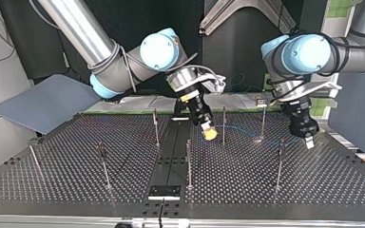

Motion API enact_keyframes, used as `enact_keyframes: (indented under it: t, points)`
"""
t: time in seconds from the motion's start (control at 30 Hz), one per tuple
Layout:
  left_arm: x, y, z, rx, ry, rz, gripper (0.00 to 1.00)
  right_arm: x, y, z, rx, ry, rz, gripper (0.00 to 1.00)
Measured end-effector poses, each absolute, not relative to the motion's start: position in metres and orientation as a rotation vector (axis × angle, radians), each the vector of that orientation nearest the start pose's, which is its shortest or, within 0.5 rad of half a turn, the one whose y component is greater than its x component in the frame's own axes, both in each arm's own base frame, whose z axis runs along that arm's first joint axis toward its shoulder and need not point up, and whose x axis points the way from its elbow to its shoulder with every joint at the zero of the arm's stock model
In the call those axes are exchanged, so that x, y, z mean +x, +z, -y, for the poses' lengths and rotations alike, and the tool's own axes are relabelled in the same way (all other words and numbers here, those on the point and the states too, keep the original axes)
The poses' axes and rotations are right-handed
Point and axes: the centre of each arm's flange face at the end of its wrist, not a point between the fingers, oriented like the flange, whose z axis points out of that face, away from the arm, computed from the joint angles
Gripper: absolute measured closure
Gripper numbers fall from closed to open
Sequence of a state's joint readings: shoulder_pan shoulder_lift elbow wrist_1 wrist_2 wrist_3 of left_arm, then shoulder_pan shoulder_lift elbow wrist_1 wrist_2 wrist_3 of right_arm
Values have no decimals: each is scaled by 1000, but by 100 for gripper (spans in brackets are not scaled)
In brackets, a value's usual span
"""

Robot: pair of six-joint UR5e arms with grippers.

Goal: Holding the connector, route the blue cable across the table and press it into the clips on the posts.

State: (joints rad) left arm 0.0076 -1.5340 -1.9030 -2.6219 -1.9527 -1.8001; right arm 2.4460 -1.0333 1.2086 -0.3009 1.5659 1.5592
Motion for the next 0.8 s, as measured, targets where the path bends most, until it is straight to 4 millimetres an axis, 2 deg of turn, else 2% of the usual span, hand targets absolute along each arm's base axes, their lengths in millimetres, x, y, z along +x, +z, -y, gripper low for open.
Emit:
enact_keyframes:
  t: [0.2,0.37,0.57,0.8]
  points:
    - [457,388,100,-461,72,-1311,100,635,372,355,1692,1910,599,100]
    - [453,377,105,-446,72,-1326,100,635,372,355,1692,1910,602,100]
    - [463,367,104,-444,56,-1309,100,635,371,356,1693,1907,605,100]
    - [489,364,96,-453,46,-1270,100,635,370,355,1697,1904,603,100]
